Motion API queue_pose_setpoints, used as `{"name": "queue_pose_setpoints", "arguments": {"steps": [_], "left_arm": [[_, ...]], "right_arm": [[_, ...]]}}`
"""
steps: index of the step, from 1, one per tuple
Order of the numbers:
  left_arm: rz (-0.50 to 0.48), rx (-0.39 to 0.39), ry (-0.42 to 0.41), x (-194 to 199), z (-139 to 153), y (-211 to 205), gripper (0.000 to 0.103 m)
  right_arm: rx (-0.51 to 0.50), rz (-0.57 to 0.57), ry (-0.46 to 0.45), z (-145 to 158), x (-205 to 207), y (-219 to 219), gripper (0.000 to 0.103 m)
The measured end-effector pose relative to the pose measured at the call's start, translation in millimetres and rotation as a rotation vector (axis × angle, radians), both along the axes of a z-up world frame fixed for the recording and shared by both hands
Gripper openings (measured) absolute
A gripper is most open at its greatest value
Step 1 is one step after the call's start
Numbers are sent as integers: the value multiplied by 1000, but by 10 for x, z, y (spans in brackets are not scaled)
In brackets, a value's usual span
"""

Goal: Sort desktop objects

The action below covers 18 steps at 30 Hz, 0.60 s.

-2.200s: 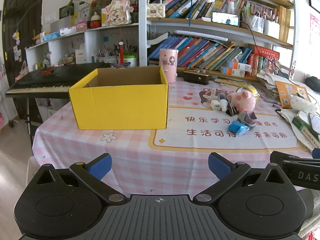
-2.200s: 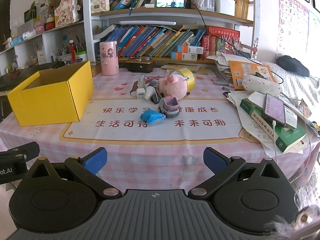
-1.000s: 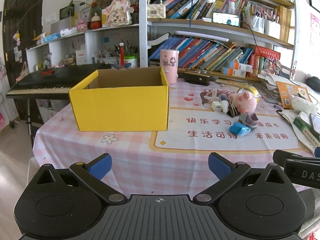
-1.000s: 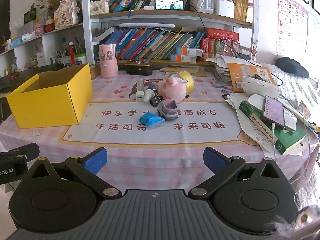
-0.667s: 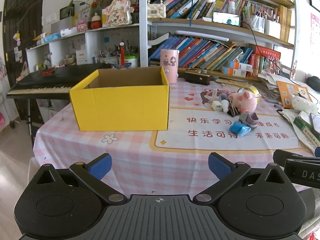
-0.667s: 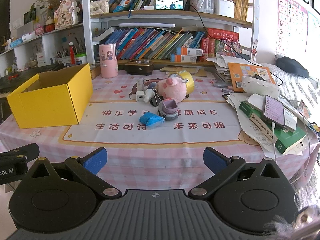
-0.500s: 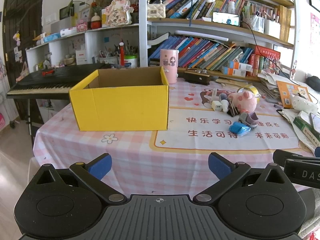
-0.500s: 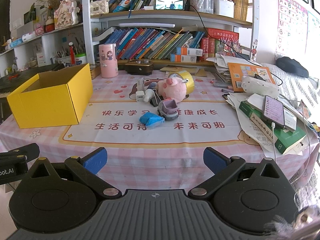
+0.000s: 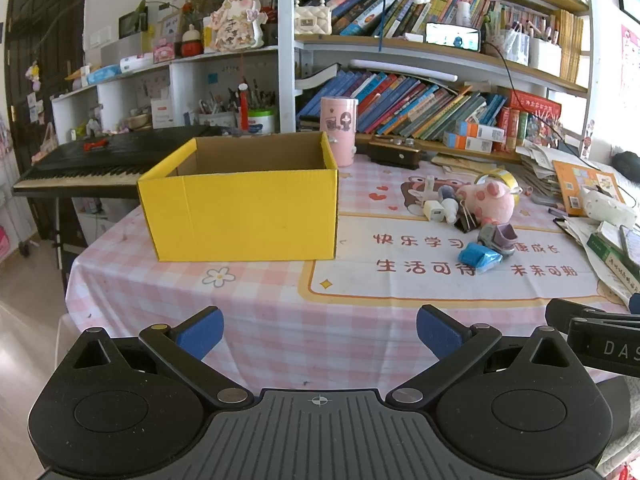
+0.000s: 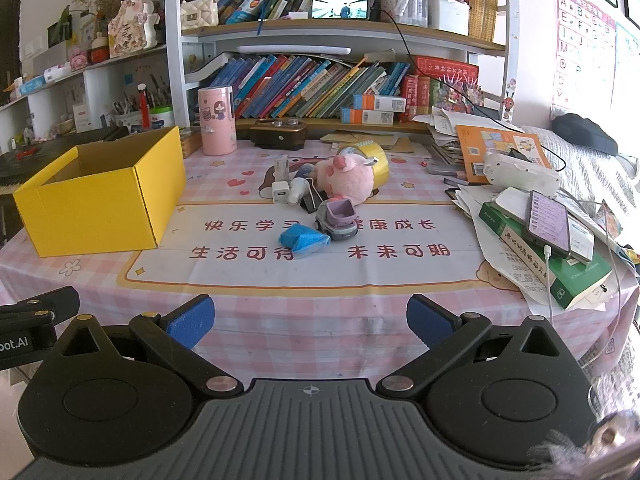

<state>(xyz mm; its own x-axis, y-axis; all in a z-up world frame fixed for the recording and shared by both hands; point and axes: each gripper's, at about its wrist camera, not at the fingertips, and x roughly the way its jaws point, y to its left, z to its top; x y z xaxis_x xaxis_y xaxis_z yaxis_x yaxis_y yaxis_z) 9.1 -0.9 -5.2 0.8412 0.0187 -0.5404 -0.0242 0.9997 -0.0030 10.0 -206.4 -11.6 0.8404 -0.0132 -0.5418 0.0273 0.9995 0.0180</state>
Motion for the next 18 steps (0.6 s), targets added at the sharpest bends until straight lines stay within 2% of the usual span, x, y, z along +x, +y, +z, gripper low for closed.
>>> {"name": "queue_pose_setpoints", "arguments": {"steps": [18], "left_arm": [[0, 0, -2, 8, -14, 5, 103]], "right_arm": [[-1, -1, 0, 4, 7, 14, 103]]}}
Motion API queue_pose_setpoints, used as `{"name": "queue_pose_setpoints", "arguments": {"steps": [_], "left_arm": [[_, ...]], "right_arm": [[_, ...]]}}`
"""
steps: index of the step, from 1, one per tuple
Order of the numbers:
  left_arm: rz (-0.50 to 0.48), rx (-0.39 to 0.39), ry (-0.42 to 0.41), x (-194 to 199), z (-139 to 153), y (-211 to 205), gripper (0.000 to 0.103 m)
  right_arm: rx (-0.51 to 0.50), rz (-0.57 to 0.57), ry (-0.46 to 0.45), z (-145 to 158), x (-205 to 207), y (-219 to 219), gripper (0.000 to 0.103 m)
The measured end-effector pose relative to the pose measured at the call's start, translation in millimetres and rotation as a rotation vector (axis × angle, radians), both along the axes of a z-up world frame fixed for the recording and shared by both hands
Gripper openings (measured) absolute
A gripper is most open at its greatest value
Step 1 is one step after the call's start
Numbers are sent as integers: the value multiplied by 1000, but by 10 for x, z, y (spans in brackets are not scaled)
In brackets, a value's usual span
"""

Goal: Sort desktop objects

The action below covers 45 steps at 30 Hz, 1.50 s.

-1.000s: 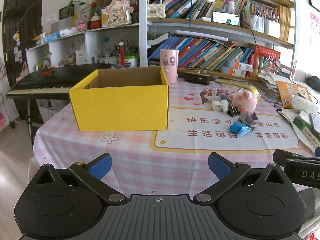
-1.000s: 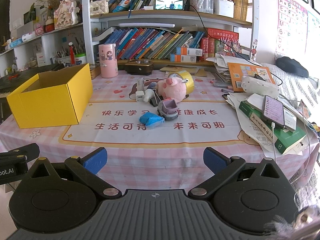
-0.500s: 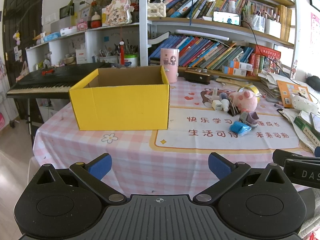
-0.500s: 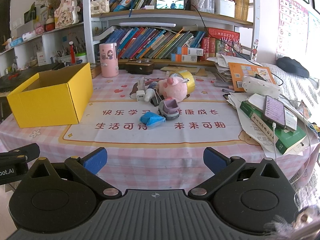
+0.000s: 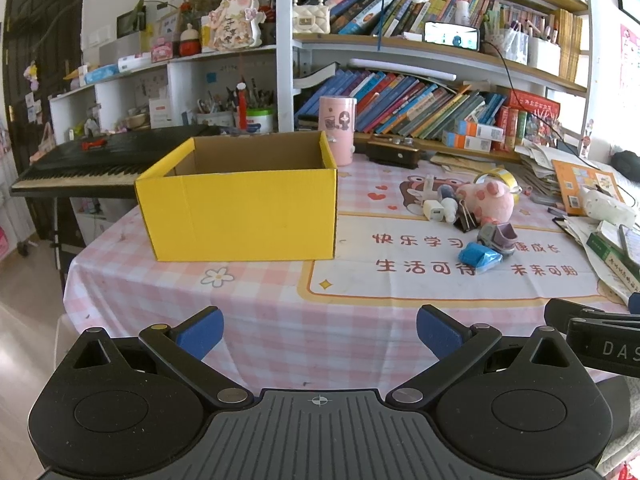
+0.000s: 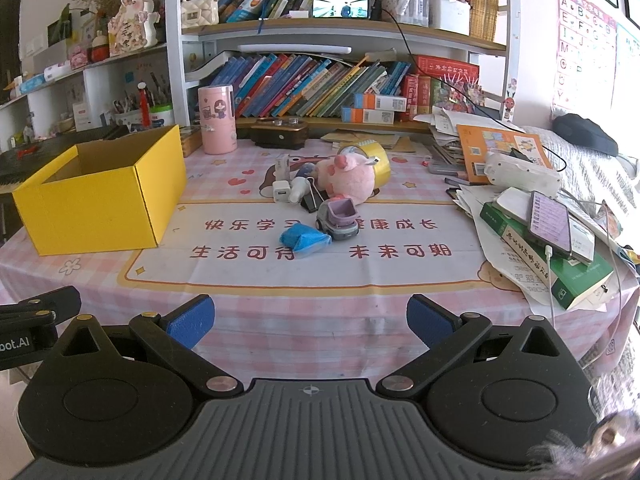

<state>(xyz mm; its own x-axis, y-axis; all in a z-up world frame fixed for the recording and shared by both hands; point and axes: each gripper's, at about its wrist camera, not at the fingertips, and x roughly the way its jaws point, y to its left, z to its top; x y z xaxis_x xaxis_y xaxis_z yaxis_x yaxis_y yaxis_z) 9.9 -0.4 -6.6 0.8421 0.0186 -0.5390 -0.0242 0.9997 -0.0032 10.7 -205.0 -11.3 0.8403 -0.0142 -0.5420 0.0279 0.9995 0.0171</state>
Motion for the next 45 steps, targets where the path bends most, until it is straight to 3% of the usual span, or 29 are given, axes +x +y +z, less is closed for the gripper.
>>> {"name": "queue_pose_setpoints", "arguments": {"steps": [29, 45], "left_arm": [[-6, -4, 2, 58, 9, 9, 103], [-25, -1, 17, 282, -53, -156, 103]], "right_arm": [[-7, -1, 2, 5, 22, 69, 103], [-10, -11, 29, -45, 192, -97, 103]]}}
